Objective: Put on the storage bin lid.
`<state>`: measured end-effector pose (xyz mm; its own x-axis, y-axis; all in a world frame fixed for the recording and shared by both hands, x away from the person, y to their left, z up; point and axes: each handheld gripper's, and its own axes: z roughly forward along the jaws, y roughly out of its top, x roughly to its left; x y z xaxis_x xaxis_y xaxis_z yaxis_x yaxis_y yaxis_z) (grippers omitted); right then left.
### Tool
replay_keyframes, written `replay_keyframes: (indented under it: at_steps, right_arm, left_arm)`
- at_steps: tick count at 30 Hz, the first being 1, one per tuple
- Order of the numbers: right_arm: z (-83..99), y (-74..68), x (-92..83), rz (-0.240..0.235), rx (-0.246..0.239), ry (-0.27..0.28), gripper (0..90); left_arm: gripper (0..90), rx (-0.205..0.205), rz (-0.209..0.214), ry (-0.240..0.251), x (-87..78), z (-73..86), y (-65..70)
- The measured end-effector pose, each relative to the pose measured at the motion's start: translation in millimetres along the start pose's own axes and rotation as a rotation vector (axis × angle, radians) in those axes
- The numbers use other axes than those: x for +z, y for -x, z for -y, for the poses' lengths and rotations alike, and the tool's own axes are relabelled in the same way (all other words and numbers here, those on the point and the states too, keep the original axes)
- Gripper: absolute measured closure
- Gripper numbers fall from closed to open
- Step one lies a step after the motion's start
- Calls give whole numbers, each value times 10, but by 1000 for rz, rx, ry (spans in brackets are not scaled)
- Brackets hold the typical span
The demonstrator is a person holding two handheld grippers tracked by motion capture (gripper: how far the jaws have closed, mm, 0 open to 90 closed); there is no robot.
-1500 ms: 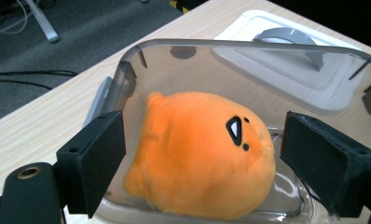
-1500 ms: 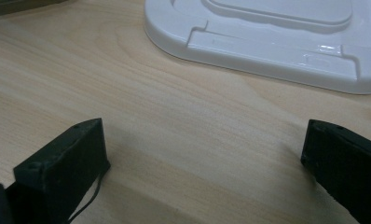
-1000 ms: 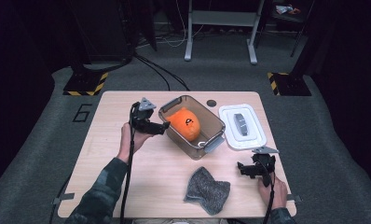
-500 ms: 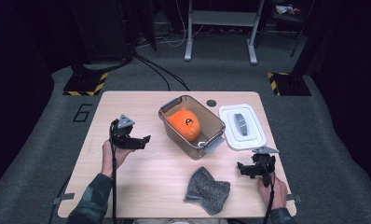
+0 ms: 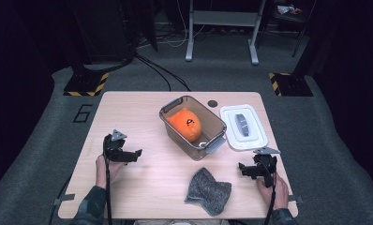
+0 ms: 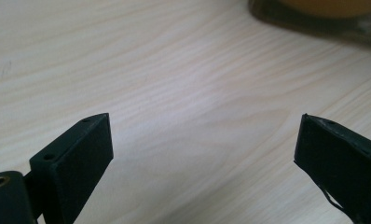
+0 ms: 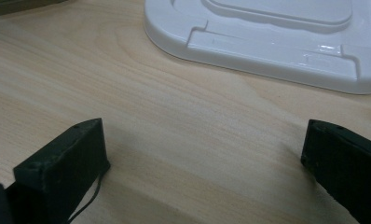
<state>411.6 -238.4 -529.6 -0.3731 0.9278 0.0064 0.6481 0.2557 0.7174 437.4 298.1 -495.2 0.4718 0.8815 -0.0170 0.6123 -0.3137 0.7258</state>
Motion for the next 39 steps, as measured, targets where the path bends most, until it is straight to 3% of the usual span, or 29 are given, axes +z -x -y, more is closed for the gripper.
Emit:
replay_keyframes:
  at_steps: [3,7,10,12,18,20,26,39]
  right_arm:
    - [0,0,0,0,0,0,0]
    - [0,0,0,0,-1,0,0]
    - [-3,-8,4,7,-1,-1,0]
    - [-8,-18,8,1,-3,0,0]
    - [-1,-5,2,-14,-27,-1,0]
    - [-1,-5,-2,-11,-25,-5,0]
    - [-28,-5,3,3,0,-22,1]
    - [-320,70,-72,13,0,-13,29]
  left_arm:
    - [40,-8,-15,-17,63,122,-19]
    - [24,17,-7,-82,151,229,-64]
    - [20,34,-32,-41,164,279,-81]
    - [15,21,-28,-7,172,322,-100]
    - [6,9,-37,-19,173,311,-133]
    - [2,-25,-68,-13,177,313,-143]
    - [0,-28,-75,-10,178,315,-137]
    - [2,-39,-85,-5,186,313,-140]
